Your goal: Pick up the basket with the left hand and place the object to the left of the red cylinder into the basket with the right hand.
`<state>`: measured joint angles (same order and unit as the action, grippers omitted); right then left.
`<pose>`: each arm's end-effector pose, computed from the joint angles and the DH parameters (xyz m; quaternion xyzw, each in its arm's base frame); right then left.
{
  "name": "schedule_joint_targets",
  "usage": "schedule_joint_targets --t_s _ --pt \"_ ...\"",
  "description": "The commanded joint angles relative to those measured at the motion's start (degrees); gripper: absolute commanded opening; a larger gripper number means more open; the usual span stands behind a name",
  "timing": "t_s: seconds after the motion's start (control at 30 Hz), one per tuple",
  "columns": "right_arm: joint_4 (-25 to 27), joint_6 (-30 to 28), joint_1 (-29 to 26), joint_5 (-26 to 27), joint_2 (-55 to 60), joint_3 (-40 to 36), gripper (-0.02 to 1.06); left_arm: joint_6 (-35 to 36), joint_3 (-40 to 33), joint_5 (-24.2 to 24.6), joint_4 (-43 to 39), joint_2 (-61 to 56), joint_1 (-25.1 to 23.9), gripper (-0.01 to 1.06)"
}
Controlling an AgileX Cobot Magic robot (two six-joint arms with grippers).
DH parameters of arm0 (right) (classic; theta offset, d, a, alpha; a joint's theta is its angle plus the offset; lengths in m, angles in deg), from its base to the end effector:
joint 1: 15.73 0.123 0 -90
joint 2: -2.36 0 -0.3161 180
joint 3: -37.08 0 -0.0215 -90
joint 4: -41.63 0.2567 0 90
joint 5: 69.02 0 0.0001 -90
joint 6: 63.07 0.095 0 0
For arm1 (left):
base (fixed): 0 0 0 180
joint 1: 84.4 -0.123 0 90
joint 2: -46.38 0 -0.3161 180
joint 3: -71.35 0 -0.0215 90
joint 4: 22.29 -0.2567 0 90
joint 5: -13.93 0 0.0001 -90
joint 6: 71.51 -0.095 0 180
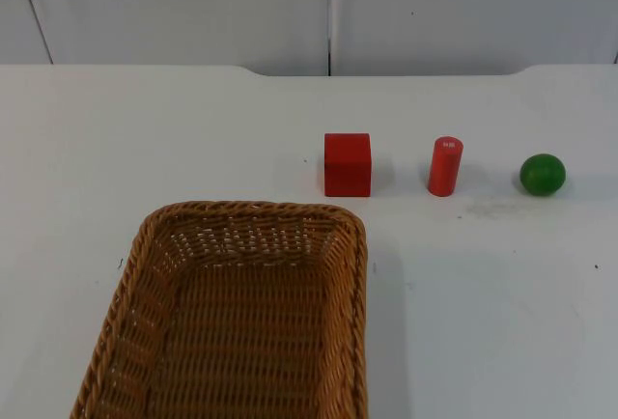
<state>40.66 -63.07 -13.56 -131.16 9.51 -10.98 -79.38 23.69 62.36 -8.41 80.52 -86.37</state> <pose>-0.0307 -0.0026 0.2827 -0.0157 0.8541 0.0014 0.5199 0.0621 -0.0149 0.2989 0.0117 0.9011 -0.0795 0.4261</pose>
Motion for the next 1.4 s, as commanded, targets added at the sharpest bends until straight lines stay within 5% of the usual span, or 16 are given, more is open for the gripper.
schedule_joint_targets --t_s 0.0,1.1,1.37 --pt "-0.3 -0.9 -0.4 0.3 -0.1 -0.4 1.05 -0.9 0.4 -1.4 0.7 1.0 0.3 1.05" --pt "-0.3 -1.1 -0.4 1.2 -0.1 0.3 1.05 -1.3 0.4 1.6 2.2 3.2 0.3 1.05" --pt "-0.4 -0.5 -0.4 5.0 8.9 5.2 1.05 -1.3 0.4 2.1 2.1 3.2 0.3 1.05"
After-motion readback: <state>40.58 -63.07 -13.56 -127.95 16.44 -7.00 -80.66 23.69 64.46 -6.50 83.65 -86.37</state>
